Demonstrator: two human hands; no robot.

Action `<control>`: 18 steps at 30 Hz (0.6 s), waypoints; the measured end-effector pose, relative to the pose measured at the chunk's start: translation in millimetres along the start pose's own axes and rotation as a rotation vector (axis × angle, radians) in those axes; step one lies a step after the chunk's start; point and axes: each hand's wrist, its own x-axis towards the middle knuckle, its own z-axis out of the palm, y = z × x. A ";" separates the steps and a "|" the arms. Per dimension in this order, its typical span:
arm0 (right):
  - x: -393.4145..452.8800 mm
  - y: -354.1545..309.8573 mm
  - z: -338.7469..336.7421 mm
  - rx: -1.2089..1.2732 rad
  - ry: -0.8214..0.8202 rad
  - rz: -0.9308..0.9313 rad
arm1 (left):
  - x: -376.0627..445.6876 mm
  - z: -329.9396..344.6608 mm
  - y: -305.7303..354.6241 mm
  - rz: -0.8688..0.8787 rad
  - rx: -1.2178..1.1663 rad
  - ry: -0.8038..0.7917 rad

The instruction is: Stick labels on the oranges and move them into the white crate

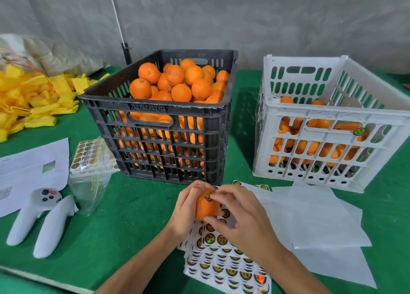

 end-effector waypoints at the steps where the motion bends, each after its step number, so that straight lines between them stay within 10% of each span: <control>1: -1.6 1.4 3.4 -0.056 0.019 -0.045 | 0.7 -0.2 0.1 -0.001 0.017 0.017; 18: -4.0 -2.9 20.8 -0.256 0.013 -0.183 | -2.3 5.3 6.0 -0.086 0.018 0.116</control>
